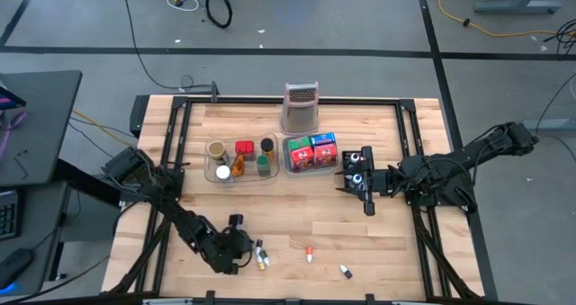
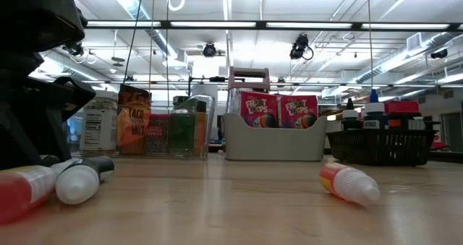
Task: Pick & Place Kitchen Items
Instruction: Put the left small violet food coloring bottle into the black basket
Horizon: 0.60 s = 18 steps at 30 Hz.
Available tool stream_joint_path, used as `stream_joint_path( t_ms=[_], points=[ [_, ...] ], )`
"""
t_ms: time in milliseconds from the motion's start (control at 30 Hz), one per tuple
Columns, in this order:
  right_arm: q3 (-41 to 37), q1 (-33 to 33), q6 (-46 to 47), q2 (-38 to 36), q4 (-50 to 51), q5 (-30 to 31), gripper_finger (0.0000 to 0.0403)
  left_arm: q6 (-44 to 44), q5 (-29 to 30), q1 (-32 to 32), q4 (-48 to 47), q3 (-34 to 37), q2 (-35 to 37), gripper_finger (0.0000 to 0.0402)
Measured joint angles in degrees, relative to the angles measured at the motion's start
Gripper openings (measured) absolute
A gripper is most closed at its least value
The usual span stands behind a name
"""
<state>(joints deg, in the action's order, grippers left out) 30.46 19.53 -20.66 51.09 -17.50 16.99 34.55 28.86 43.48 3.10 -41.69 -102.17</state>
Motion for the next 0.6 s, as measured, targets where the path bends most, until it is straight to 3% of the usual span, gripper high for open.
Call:
stream_joint_path(
  t_ms=[367, 600],
  points=[
    [0.00, 0.00, -0.08, 0.02, -0.33, 0.02, 0.0194, 10.01, 10.92, -1.38, -3.78, 0.31, 6.19, 0.0093],
    [0.00, -0.76, -0.11, 2.62, -7.43, 0.02, 0.0194, -0.89, 20.07, -5.61, -1.71, -2.23, 12.51, 0.0098]
  ],
)
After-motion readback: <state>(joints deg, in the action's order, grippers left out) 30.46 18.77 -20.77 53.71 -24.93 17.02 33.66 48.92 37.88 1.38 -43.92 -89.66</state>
